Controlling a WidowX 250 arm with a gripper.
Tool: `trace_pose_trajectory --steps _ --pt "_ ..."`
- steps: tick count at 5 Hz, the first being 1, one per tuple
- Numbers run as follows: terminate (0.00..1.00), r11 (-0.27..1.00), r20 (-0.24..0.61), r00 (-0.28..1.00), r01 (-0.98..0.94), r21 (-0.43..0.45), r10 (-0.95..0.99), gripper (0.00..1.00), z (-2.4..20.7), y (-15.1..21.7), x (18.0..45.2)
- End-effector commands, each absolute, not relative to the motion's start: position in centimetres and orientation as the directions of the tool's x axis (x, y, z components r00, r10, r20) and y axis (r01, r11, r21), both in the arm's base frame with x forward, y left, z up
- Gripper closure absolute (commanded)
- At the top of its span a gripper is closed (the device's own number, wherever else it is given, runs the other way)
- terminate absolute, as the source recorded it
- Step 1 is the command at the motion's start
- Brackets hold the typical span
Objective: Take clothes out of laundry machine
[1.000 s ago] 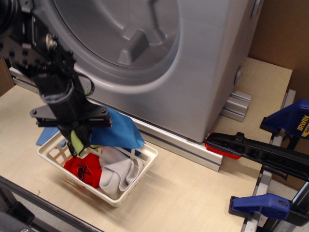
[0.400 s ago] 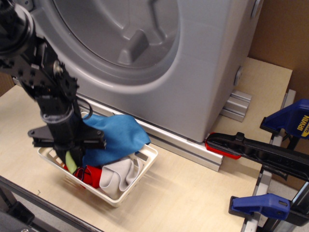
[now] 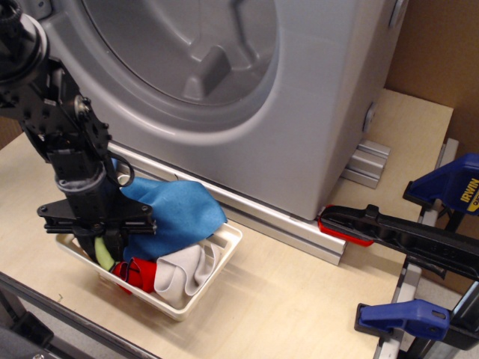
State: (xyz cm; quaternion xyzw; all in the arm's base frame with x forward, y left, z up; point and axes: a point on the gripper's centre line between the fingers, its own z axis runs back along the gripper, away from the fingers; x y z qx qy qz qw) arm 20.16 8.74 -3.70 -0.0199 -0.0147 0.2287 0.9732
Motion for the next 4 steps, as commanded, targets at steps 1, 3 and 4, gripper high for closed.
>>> trace_pose_trajectory --steps 1,3,4 --pt "0.0 0.9 0.11 0.893 -0.433 -0.05 0.436 0.0 0.3 9.4 21.4" --pt "0.0 0.871 0.164 0.857 -0.489 -0.041 0.489 0.0 4.1 9.5 22.6" --pt "1.0 0.861 0.187 0.845 -0.509 -0.011 0.501 0.0 6.6 9.8 23.3"
